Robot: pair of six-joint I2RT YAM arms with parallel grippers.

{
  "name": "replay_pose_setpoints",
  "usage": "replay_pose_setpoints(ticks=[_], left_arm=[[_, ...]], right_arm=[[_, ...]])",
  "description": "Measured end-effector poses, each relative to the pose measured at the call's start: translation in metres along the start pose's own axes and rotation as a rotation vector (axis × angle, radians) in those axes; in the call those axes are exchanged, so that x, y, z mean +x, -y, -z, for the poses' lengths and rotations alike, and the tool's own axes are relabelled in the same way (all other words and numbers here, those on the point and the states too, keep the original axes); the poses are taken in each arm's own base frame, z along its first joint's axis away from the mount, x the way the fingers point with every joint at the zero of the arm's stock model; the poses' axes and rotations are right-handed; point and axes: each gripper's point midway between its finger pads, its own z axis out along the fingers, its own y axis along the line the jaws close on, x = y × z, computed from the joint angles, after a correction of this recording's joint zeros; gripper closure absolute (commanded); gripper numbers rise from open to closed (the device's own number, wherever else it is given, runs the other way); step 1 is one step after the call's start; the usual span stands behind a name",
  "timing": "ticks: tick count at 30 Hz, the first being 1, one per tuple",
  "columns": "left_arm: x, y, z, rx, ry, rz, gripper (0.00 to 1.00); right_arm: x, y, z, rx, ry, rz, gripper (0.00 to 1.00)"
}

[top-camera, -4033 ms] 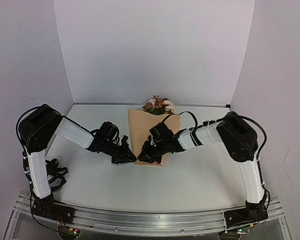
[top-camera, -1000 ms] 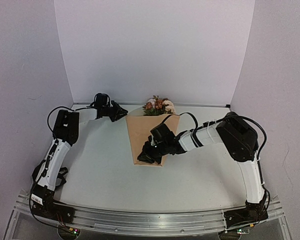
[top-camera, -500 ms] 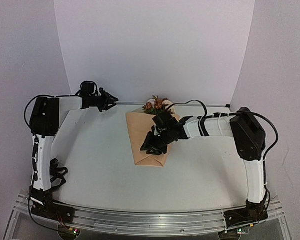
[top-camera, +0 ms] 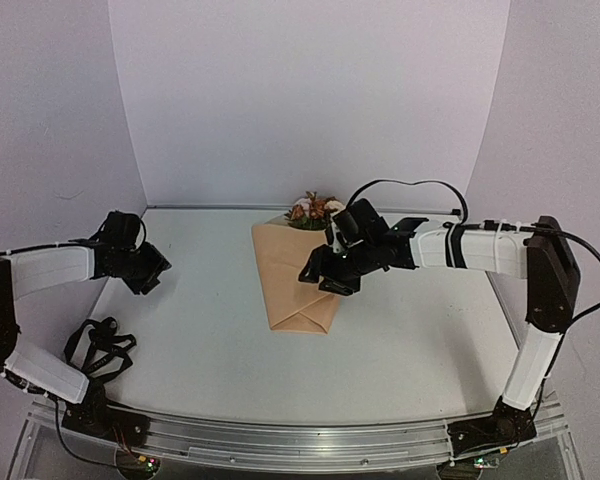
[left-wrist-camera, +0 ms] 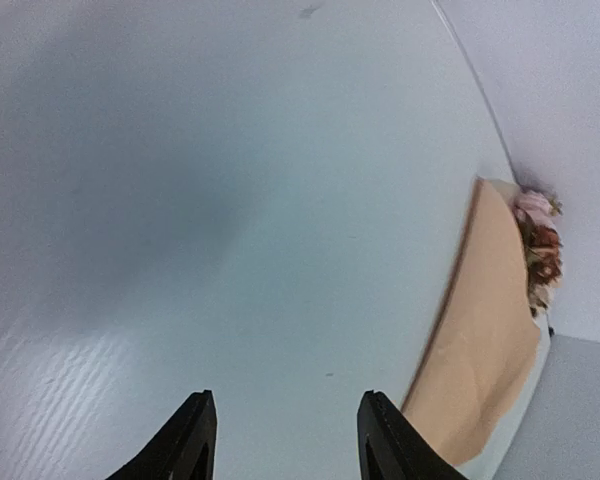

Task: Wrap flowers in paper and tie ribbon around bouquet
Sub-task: Pick up the ribbon from the corner of the board.

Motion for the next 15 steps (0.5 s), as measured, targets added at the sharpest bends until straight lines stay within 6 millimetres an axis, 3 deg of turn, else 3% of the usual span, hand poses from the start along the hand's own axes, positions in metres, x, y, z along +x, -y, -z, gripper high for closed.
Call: replay_pose_setpoints(ticks=[3,6,10,15], left_arm=[[0.017,-0.066,0.023,-0.179,0.052,0.115,0.46],[0.024,-0.111,0.048,-0.306,0.132,0.215,0.37],[0.017,-0.142,0.07,-0.424,0.246,0.286,0.32],[0.007,-0.175,0.07,-0.573,0.292,0.31,0.34]], right_arm=[[0.006,0.008,0.003,0.016,-0.006,0.008,0.44],[0.012,0.014,0.002,0.021,-0.016,0.005,0.45],[0.022,0.021,-0.003,0.015,-0.039,-0.002,0.45],[0.03,0.025,-0.006,0.002,-0.061,-0.007,0.47]])
